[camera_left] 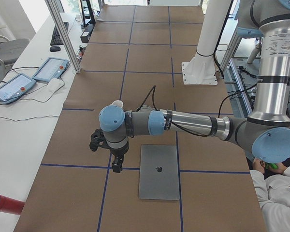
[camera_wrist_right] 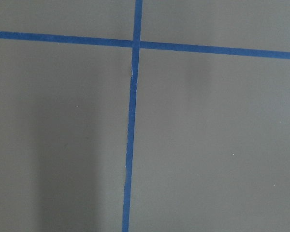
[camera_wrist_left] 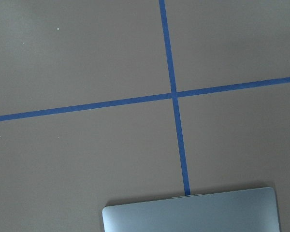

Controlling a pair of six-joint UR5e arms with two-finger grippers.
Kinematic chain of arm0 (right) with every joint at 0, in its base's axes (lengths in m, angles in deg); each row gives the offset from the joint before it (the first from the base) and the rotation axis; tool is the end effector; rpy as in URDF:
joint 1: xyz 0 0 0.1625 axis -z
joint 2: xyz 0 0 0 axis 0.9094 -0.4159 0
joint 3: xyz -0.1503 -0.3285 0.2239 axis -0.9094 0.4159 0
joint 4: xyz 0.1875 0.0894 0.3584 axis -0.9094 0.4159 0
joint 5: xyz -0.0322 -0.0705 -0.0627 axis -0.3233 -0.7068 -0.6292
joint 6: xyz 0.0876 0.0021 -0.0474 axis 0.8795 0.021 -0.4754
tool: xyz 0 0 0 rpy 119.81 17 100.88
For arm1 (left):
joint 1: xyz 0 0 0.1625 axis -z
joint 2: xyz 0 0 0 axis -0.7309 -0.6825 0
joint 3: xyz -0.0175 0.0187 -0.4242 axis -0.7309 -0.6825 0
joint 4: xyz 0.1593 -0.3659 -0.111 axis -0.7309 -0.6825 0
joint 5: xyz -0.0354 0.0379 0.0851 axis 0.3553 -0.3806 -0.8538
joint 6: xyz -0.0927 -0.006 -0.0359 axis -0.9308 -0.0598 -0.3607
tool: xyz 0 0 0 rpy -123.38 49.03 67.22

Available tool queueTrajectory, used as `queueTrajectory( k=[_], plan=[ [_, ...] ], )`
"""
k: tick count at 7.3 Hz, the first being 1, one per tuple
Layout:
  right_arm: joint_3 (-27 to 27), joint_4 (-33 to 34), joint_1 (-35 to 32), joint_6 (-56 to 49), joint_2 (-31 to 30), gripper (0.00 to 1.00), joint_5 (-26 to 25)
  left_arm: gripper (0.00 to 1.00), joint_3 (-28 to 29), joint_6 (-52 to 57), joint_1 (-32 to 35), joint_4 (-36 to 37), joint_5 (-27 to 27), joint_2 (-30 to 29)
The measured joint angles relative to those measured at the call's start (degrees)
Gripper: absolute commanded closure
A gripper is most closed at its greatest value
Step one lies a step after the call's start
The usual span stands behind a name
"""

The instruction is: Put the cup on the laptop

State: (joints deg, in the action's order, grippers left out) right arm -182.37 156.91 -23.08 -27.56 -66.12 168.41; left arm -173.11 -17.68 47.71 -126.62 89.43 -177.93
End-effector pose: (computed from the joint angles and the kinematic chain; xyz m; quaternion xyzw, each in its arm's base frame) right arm 0.0571 -0.4325 0.6463 -0.0102 -0.3478 -0.0288 0.9371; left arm -0.1051 -0.4869 0.6151 0.0257 0.3690 0.0526 0.9276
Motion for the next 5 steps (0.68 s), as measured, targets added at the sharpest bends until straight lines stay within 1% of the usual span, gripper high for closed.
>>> queueTrajectory(
  k=[3, 5],
  plan=[
    [0.0, 0.1, 0.0, 0.0, 0.0, 0.0, 0.0, 0.0, -0.7, -0.1, 0.0, 2.3, 2.3, -0.4],
    [0.0, 0.1, 0.0, 0.0, 0.0, 0.0, 0.0, 0.0, -2.8, -0.2, -0.4, 1.3, 3.1, 0.1]
  ],
)
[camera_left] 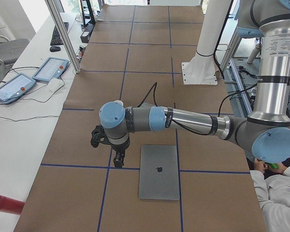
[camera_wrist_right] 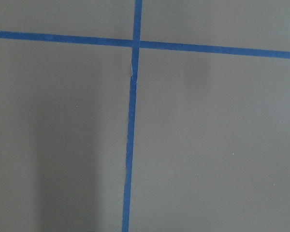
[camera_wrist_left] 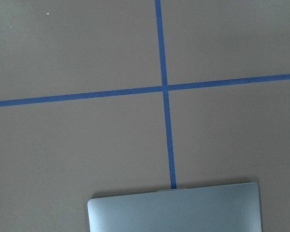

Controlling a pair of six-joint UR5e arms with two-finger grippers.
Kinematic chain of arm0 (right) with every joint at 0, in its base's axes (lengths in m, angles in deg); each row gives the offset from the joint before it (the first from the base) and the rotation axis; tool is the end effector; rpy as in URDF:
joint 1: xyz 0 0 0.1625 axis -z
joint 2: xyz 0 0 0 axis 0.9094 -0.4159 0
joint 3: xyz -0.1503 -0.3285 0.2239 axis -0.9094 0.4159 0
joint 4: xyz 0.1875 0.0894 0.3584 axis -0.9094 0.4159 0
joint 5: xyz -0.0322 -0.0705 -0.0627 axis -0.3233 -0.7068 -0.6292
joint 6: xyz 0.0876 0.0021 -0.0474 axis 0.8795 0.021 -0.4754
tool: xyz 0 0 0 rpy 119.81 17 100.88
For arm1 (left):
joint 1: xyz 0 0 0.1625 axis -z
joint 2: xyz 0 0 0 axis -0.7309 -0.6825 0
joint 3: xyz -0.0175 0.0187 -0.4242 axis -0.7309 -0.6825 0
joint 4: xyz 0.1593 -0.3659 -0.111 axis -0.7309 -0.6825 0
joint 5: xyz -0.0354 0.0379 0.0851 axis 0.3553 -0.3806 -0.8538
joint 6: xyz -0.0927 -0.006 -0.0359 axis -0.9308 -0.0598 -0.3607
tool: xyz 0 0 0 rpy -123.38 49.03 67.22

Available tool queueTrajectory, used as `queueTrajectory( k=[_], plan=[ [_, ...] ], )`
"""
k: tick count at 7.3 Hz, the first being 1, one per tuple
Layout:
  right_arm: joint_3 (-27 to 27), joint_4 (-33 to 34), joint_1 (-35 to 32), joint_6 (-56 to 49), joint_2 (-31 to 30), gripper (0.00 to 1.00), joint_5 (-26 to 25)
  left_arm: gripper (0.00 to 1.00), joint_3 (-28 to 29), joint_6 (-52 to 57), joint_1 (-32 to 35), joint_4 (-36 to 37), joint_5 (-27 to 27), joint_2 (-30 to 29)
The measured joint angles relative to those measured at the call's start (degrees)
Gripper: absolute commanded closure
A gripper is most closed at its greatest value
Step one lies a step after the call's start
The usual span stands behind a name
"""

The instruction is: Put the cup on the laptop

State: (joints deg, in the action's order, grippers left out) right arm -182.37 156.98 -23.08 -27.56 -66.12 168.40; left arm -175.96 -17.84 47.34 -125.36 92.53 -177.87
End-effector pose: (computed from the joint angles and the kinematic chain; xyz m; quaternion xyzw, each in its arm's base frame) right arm 0.0571 -0.4324 0.6464 -0.0108 -0.3477 -0.0285 0.9371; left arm -0.0980 -0.4867 0.5899 0.0401 0.3921 0.0580 0.9172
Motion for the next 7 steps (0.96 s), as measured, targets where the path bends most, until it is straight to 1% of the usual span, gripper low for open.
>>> queueTrajectory(
  k=[1, 2, 3, 4, 5, 6, 7],
  plan=[
    [0.0, 0.0, 0.0, 0.0, 0.0, 0.0, 0.0, 0.0, -0.2, -0.9, -1.5, -3.2, 1.9, 0.1],
    [0.0, 0.0, 0.0, 0.0, 0.0, 0.0, 0.0, 0.0, -0.4, -5.0, -4.3, -7.5, 4.9, -0.3],
    [0.0, 0.0, 0.0, 0.0, 0.0, 0.0, 0.0, 0.0, -0.5, -12.1, -8.0, -11.1, 6.6, -1.8],
    [0.0, 0.0, 0.0, 0.0, 0.0, 0.0, 0.0, 0.0, -0.4, -20.1, -12.5, -13.8, 7.3, -4.4],
    [0.0, 0.0, 0.0, 0.0, 0.0, 0.0, 0.0, 0.0, -0.1, -27.2, -17.5, -15.1, 7.2, -7.9],
    [0.0, 0.0, 0.0, 0.0, 0.0, 0.0, 0.0, 0.0, 1.5, -33.7, -23.1, -15.5, 5.5, -12.8],
    [0.0, 0.0, 0.0, 0.0, 0.0, 0.0, 0.0, 0.0, 5.1, -39.3, -27.9, -15.8, 2.4, -18.1]
  ],
)
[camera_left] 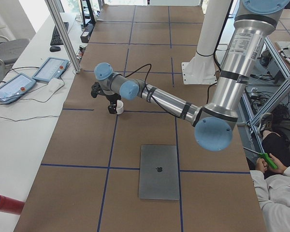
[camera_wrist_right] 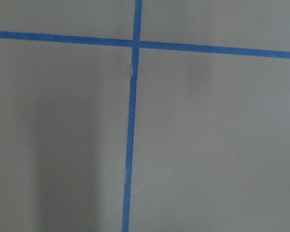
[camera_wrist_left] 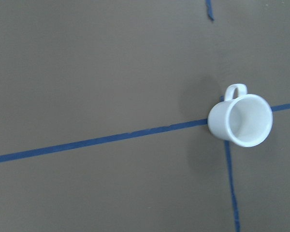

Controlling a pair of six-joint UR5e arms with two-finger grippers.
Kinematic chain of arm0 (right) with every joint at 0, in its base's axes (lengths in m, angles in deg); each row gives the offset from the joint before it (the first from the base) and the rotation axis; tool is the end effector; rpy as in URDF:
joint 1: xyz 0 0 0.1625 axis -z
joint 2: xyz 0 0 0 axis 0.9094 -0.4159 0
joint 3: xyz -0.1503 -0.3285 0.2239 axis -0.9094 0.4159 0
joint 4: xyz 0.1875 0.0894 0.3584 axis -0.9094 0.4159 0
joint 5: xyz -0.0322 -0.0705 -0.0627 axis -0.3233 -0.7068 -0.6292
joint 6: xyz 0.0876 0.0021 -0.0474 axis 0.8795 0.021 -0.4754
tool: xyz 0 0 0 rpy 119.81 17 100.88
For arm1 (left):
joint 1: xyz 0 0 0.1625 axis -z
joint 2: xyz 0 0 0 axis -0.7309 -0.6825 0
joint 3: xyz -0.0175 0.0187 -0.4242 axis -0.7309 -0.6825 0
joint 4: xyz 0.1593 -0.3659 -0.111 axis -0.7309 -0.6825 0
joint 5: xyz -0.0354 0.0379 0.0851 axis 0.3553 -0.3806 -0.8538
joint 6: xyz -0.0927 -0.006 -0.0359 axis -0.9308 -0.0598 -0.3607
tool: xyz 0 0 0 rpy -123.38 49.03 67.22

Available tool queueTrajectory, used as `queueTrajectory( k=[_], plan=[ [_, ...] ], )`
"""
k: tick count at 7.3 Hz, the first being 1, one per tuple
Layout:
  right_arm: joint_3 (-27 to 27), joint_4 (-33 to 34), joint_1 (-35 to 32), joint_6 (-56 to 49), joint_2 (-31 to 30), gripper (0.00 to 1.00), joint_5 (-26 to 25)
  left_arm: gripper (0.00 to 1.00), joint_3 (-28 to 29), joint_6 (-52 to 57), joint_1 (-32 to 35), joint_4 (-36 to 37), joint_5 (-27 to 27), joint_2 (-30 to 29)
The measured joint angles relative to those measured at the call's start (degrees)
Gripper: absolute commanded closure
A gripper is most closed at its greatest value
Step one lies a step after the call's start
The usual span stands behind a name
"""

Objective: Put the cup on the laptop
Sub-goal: 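Reach the left gripper to the white cup and close on it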

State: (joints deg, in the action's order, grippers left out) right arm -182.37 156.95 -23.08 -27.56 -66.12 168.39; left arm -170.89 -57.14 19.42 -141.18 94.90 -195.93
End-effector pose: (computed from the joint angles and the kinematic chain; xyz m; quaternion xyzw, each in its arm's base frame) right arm 0.0571 -0.4324 0.6464 -0.0106 -0.3476 -0.0286 0.9371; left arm 0.1948 -0.5914 0.4225 0.0186 0.4528 0.0702 0.8887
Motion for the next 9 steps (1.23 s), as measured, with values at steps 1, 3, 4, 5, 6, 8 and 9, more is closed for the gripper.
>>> queueTrajectory(
  k=[1, 3, 4, 5, 6, 8, 9],
  plan=[
    [0.0, 0.0, 0.0, 0.0, 0.0, 0.0, 0.0, 0.0, 4.9, -3.9, -3.4, -1.6, -3.2, -4.8],
    [0.0, 0.0, 0.0, 0.0, 0.0, 0.0, 0.0, 0.0, 15.7, -10.6, -6.6, -11.9, -7.7, -9.8],
    [0.0, 0.0, 0.0, 0.0, 0.0, 0.0, 0.0, 0.0, 21.1, -13.7, -7.5, -16.8, -9.7, -12.0],
    [0.0, 0.0, 0.0, 0.0, 0.0, 0.0, 0.0, 0.0, 24.9, -15.3, -8.2, -19.2, -10.7, -13.7],
    [0.0, 0.0, 0.0, 0.0, 0.0, 0.0, 0.0, 0.0, 26.8, -15.9, -8.8, -20.2, -11.1, -14.5],
    [0.0, 0.0, 0.0, 0.0, 0.0, 0.0, 0.0, 0.34, 28.0, -16.4, -10.8, -20.7, -11.4, -14.8],
    [0.0, 0.0, 0.0, 0.0, 0.0, 0.0, 0.0, 0.96, 28.2, -16.5, -11.6, -20.7, -11.4, -14.7]
  ],
)
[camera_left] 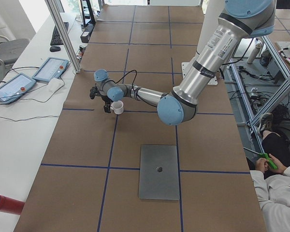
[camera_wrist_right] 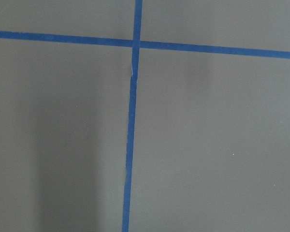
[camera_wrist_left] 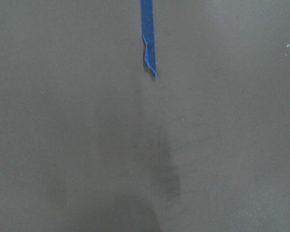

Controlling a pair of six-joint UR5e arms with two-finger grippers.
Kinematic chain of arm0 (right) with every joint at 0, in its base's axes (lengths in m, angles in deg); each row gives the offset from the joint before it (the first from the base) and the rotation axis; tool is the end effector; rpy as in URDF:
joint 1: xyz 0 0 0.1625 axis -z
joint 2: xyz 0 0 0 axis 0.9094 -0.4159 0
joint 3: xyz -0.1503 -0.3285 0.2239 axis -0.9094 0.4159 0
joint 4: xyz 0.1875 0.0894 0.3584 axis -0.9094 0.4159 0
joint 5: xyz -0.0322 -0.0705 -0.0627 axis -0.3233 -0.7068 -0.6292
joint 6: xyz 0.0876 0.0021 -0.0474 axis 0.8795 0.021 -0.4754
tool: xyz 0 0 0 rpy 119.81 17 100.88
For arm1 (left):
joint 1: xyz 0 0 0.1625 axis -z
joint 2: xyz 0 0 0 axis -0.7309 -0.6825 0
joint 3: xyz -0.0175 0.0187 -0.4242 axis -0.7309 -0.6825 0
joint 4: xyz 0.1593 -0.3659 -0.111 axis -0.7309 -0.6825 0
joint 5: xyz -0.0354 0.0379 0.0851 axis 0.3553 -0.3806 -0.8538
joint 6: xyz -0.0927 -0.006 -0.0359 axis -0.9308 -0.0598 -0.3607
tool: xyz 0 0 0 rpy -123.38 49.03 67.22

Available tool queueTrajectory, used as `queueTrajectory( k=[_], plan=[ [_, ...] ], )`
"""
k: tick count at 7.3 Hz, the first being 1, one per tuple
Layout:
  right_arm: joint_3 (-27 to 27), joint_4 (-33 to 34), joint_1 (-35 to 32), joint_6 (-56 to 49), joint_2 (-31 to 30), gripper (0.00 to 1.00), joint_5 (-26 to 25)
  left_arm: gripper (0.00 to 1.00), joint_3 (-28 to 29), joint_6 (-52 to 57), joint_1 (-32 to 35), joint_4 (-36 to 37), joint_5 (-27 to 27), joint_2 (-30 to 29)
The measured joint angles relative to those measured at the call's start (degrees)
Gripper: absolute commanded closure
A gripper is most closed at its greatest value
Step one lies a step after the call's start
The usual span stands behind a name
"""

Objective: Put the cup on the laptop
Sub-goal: 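Reach the left gripper to the white cup and close on it, then lift the white cup with the left gripper and carry it toward the silver laptop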

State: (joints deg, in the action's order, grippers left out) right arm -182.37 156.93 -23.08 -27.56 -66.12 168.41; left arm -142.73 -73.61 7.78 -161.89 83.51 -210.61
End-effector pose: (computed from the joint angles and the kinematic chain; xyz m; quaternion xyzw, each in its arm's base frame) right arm 0.0571 -0.4325 0.6463 -0.0104 -0.3478 -0.0287 0.9371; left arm 0.3742 -0.6556 0.4581 0.0195 0.4119 0.0296 0.9106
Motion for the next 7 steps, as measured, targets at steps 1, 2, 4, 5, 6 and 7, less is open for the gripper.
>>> queueTrajectory(
  k=[1, 2, 4, 5, 6, 7],
  plan=[
    [0.0, 0.0, 0.0, 0.0, 0.0, 0.0, 0.0, 1.0, 0.0, 0.0, -0.4, 0.0, 0.0, 0.1],
    [0.0, 0.1, 0.0, 0.0, 0.0, 0.0, 0.0, 1.0, -0.1, -0.1, -0.5, 0.0, 0.0, 0.1],
    [0.0, 0.0, 0.0, 0.0, 0.0, 0.0, -0.1, 1.0, -0.5, -0.1, 0.2, 0.0, 0.0, 0.1],
    [0.0, 0.0, 0.0, 0.0, 0.0, 0.0, 0.0, 1.0, -1.7, -0.1, 1.4, 0.3, 0.0, 0.3],
    [0.0, 0.0, 0.0, 0.0, 0.0, 0.0, 0.0, 1.0, -4.4, -0.1, 3.1, 0.9, 0.0, 1.4],
    [0.0, 0.0, 0.0, 0.0, 0.0, 0.0, 0.0, 1.0, -9.1, 0.2, 4.5, 1.7, 0.1, 4.6]
  ],
)
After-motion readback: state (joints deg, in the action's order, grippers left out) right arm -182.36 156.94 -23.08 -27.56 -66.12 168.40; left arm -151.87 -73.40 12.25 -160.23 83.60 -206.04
